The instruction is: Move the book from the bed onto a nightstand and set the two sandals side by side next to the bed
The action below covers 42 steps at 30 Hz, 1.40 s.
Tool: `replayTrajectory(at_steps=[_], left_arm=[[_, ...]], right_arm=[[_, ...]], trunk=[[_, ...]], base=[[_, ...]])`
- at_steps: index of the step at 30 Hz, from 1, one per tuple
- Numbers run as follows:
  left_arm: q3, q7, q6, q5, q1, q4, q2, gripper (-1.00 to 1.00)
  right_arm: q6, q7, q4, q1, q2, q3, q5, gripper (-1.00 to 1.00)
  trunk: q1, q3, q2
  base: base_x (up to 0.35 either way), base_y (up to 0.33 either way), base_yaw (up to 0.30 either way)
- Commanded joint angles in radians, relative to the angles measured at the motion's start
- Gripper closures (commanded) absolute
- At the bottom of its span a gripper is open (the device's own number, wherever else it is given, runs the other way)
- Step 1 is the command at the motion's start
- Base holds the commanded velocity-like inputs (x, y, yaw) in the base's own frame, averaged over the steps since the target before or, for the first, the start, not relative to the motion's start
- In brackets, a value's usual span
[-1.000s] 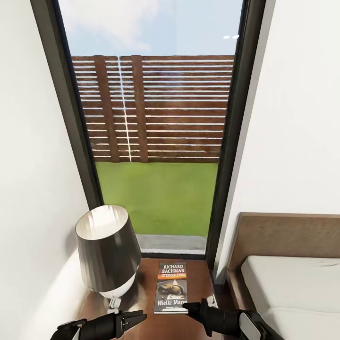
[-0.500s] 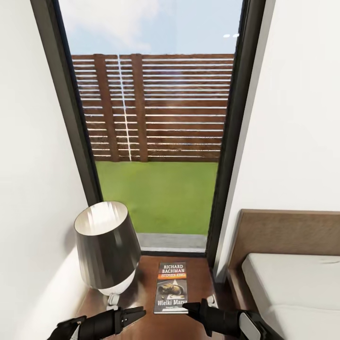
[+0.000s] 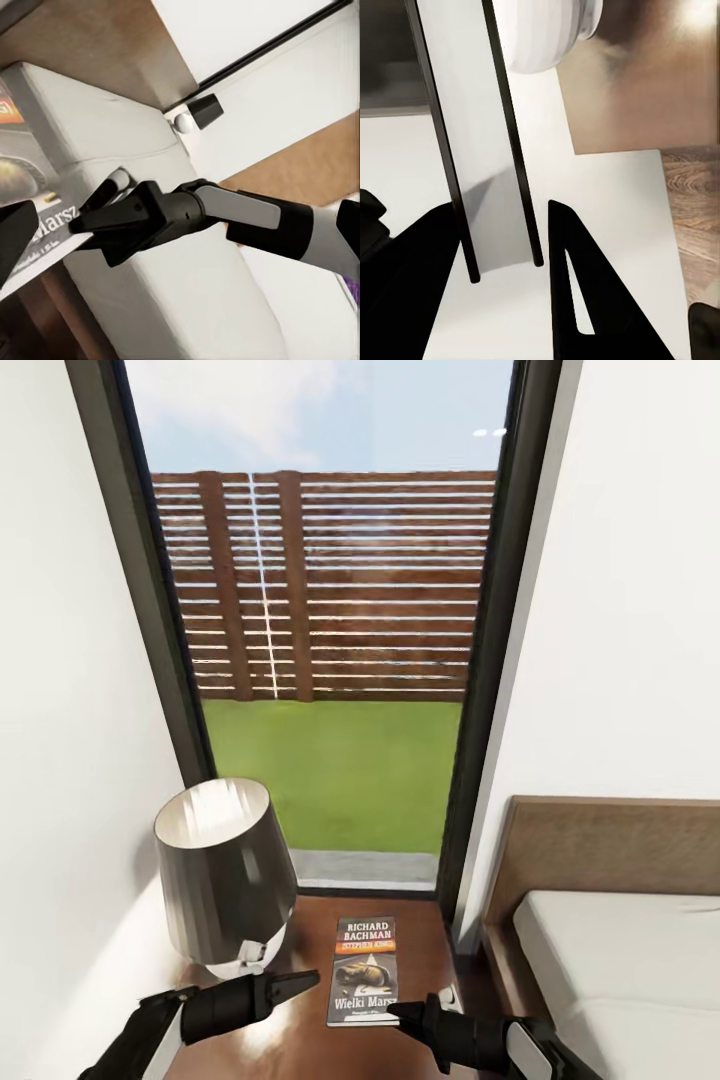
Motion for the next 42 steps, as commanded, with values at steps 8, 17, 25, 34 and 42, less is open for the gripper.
replayTrajectory(at_steps=[8, 17, 25, 34, 42], left_arm=[[0.000, -0.001, 0.009, 0.000, -0.001, -0.001, -0.008, -1.00], [-0.002, 0.004, 0.005, -0.001, 0.000, 0.004, -0.008, -1.00], [-0.001, 0.004, 0.006, 0.001, 0.000, 0.006, -0.008, -1.00], [-0.005, 0.006, 0.000, -0.001, 0.000, 0.003, -0.010, -1.00], [-0.005, 0.008, 0.000, -0.002, 0.000, 0.004, -0.010, -1.00]], right_arm=[[0.005, 0.001, 0.000, -0.001, -0.001, 0.000, -0.005, 1.00], [0.003, 0.001, 0.000, -0.001, -0.002, 0.000, -0.005, 1.00], [0.003, 0.001, 0.000, -0.001, -0.002, 0.000, -0.005, 1.00], [0.003, 0.001, 0.000, -0.001, -0.002, 0.000, -0.005, 1.00], [0.003, 0.001, 0.000, -0.001, -0.002, 0.000, -0.005, 1.00]], trunk=[[0.031, -0.026, -0.057], [0.065, -0.054, -0.120], [0.096, -0.079, -0.176], [0.130, -0.108, -0.239], [0.161, -0.133, -0.295]], base=[[0.000, 0.000, 0.000], [0.000, 0.000, 0.000], [0.000, 0.000, 0.000], [0.000, 0.000, 0.000], [0.000, 0.000, 0.000]])
